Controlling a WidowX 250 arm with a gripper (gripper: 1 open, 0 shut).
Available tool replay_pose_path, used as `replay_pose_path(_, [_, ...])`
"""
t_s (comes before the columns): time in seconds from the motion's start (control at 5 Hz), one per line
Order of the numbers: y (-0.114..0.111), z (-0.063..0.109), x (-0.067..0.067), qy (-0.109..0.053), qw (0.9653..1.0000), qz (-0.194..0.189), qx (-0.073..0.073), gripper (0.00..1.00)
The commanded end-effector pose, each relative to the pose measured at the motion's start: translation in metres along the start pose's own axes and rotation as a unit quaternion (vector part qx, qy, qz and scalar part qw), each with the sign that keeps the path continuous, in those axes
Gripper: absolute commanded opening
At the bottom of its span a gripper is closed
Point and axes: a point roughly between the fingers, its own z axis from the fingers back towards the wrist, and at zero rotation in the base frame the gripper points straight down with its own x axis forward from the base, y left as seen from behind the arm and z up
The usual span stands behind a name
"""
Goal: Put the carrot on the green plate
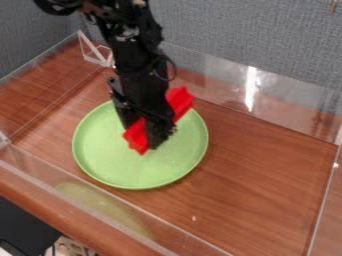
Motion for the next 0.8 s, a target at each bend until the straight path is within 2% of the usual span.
replay_pose_path(0.0, [-0.007,0.016,0.003,-0.019,0.9997,0.014,0.007,0.00])
replay_pose_path(0.2, [-0.009,0.009,-0.006,-0.007,0.9996,-0.027,-0.004,1.00])
replay_pose_path(0.4, [-0.010,0.026,-0.004,-0.015,0.9998,-0.012,0.003,1.00])
replay_pose_path(0.6, [-0.012,0.027,-0.002,-0.011,0.9999,-0.002,0.004,0.00])
